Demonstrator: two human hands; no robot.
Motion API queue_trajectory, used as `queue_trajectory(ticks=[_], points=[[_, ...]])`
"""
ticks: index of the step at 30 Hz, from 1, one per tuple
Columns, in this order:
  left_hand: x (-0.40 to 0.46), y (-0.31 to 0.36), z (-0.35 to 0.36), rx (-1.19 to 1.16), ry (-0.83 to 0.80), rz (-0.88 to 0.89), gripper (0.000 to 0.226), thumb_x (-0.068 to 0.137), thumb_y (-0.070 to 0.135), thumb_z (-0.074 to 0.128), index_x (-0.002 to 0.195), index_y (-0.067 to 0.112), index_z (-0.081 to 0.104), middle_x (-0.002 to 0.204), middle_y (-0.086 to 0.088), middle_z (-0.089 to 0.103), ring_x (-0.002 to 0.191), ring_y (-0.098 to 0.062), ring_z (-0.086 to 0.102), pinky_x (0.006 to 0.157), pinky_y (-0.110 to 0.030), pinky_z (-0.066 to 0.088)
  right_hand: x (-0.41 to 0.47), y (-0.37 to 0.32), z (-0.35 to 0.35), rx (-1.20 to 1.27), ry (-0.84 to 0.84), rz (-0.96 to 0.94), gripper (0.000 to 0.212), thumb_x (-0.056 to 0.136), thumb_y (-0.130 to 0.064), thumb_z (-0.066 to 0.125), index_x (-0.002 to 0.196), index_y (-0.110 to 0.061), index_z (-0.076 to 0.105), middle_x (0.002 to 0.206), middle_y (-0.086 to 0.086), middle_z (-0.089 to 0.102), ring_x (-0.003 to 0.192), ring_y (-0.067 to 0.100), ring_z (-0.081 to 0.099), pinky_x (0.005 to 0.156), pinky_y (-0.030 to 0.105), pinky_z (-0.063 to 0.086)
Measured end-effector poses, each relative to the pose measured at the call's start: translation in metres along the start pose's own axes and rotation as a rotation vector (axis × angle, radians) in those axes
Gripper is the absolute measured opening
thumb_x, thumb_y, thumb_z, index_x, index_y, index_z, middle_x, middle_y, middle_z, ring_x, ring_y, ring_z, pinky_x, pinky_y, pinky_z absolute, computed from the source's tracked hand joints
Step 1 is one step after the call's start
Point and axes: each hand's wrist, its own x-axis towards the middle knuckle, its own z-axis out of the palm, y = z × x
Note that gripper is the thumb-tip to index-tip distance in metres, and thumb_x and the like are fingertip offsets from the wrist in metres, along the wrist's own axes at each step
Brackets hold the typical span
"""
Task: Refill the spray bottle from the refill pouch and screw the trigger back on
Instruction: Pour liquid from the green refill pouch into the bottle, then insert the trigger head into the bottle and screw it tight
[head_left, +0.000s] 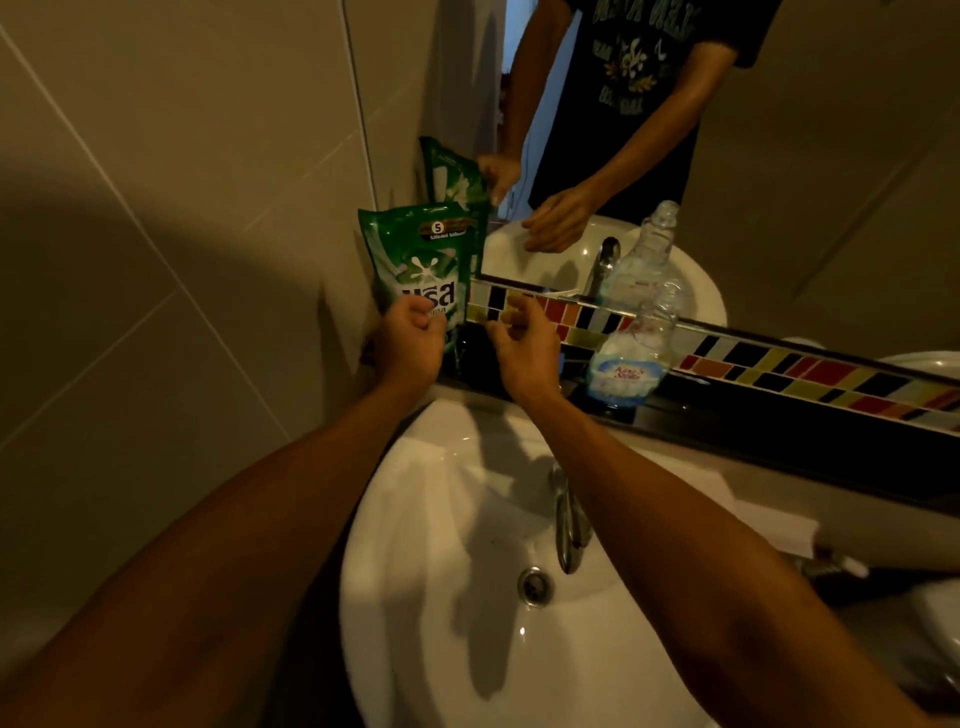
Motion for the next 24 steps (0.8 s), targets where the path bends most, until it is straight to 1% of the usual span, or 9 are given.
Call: queue_trajectory(ticks=[1,3,6,11,13,16,20,22,24], points=[[-0.008,0.0,0.006,-0.019,-0.062,-0.003,0.014,0.087,0.009,0.067,0.101,0.011,0.064,0.082,0.0,0.062,0.072,-0.012,0.058,0.067,-0.026,0.05,-0.009,0.005,-0.007,-0.012,0.012,0.0,0.042,0.1,-0.015,0.069,0.14,-0.015,0.056,0.107,-0.009,0.062,0.086,-0.005,0.059,0.069,0.01,0.051],[-0.023,0.002,0.018,-0.046,-0.159,0.006,0.019,0.087,0.007,0.067,0.106,0.007,0.064,0.088,-0.005,0.063,0.078,-0.015,0.059,0.074,-0.028,0.052,-0.024,0.014,-0.024,-0.026,0.04,0.009,0.04,0.1,-0.016,0.068,0.139,-0.016,0.057,0.111,-0.004,0.065,0.089,-0.001,0.062,0.071,0.011,0.049],[-0.041,0.004,0.033,0.007,-0.269,0.047,0.026,0.088,0.01,0.068,0.114,0.009,0.062,0.1,-0.005,0.064,0.086,-0.016,0.062,0.078,-0.027,0.052,-0.046,0.028,-0.052,-0.03,0.08,0.036,0.037,0.1,-0.017,0.068,0.136,-0.015,0.059,0.116,0.004,0.07,0.096,0.01,0.068,0.076,0.019,0.054],[-0.052,0.002,0.059,0.085,-0.36,0.07,0.033,0.087,0.012,0.069,0.12,0.01,0.062,0.115,-0.009,0.066,0.097,-0.019,0.063,0.081,-0.027,0.049,-0.068,0.048,-0.096,-0.038,0.181,0.104,0.04,0.099,-0.018,0.07,0.137,-0.017,0.058,0.114,-0.001,0.066,0.089,-0.001,0.061,0.083,0.025,0.056],[-0.053,-0.001,0.069,0.118,-0.38,0.047,0.037,0.086,0.015,0.07,0.122,0.012,0.062,0.118,-0.008,0.066,0.1,-0.019,0.063,0.08,-0.026,0.047,-0.072,0.053,-0.114,-0.016,0.202,0.121,0.043,0.099,-0.018,0.07,0.14,-0.017,0.056,0.125,0.0,0.065,0.098,0.002,0.063,0.083,0.02,0.055],[-0.051,-0.004,0.081,0.194,-0.422,0.027,0.047,0.085,0.021,0.072,0.129,0.011,0.058,0.126,-0.01,0.062,0.109,-0.024,0.061,0.089,-0.033,0.05,-0.073,0.06,-0.139,0.0,0.242,0.127,0.047,0.098,-0.016,0.072,0.141,-0.017,0.055,0.138,0.006,0.062,0.119,0.014,0.064,0.09,0.028,0.061],[-0.046,-0.007,0.098,0.281,-0.439,-0.05,0.064,0.086,0.031,0.072,0.14,0.007,0.048,0.139,-0.015,0.055,0.124,-0.032,0.054,0.103,-0.043,0.046,-0.06,0.063,-0.163,-0.021,0.288,0.087,0.06,0.094,-0.011,0.077,0.146,-0.014,0.049,0.143,0.009,0.055,0.121,0.012,0.06,0.079,0.009,0.057],[-0.044,-0.007,0.107,0.282,-0.432,-0.084,0.067,0.087,0.033,0.071,0.142,0.005,0.046,0.14,-0.017,0.053,0.126,-0.033,0.052,0.104,-0.041,0.044,-0.05,0.063,-0.172,-0.021,0.252,0.094,0.07,0.091,-0.01,0.079,0.151,-0.016,0.044,0.149,0.009,0.051,0.128,0.017,0.059,0.089,0.02,0.06],[-0.043,-0.006,0.115,0.284,-0.424,-0.088,0.066,0.088,0.033,0.07,0.143,0.005,0.045,0.14,-0.017,0.053,0.125,-0.033,0.052,0.101,-0.039,0.043,-0.039,0.061,-0.179,-0.042,0.191,0.102,0.079,0.089,-0.011,0.082,0.155,-0.018,0.04,0.155,0.008,0.047,0.138,0.023,0.053,0.103,0.035,0.056]])
